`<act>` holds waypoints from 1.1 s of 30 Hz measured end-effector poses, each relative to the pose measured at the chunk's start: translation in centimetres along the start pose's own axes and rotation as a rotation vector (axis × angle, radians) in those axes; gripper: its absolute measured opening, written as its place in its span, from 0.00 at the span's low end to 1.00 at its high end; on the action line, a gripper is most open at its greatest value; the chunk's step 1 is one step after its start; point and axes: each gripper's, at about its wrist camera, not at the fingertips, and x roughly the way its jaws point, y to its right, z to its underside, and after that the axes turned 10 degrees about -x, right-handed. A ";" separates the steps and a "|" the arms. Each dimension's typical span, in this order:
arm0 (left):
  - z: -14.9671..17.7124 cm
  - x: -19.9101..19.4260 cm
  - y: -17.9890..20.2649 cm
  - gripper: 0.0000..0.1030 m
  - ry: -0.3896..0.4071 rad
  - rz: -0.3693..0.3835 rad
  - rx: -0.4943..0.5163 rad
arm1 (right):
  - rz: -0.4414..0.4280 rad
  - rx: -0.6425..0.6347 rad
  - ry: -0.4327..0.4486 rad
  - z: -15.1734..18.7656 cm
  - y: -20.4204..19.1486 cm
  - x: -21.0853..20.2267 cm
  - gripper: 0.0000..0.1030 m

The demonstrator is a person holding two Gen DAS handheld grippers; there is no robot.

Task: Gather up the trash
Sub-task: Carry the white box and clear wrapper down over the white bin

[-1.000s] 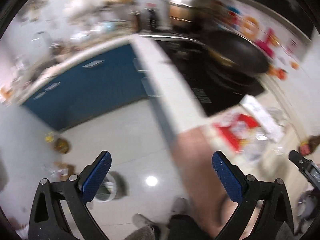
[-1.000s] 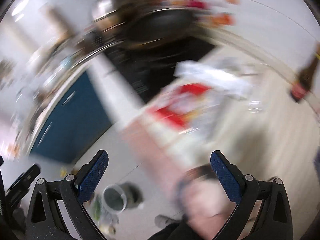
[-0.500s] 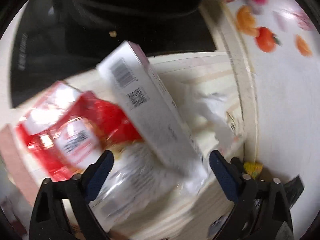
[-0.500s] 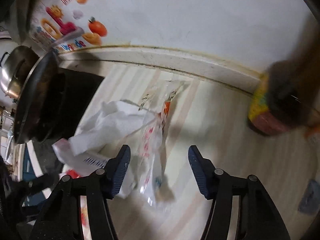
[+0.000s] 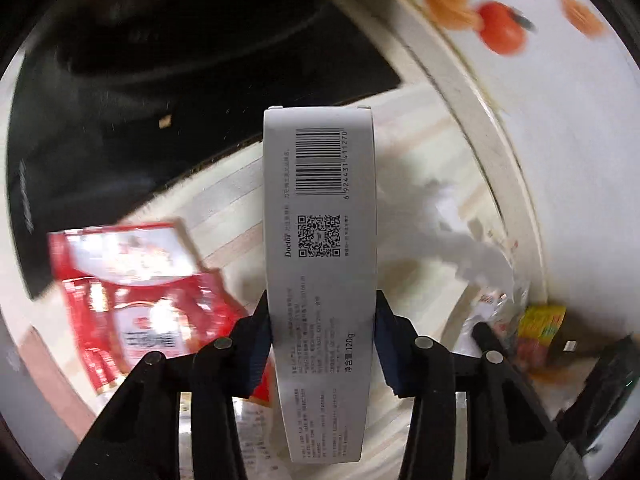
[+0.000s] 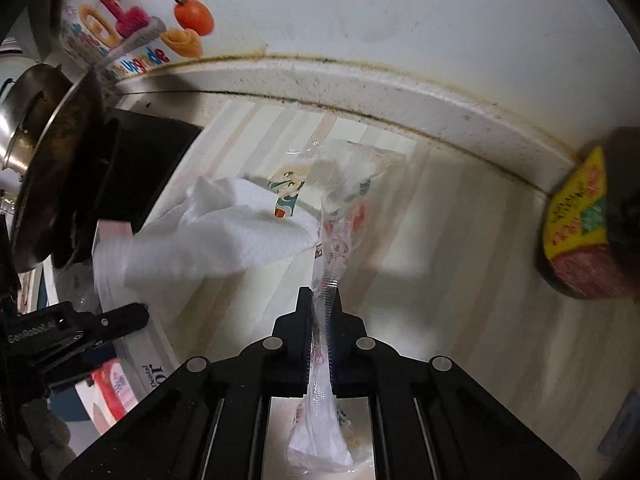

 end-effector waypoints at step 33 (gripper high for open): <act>18.0 -25.1 -33.5 0.41 0.420 -0.038 -0.210 | -0.302 -0.420 0.059 18.3 -27.7 -16.8 0.05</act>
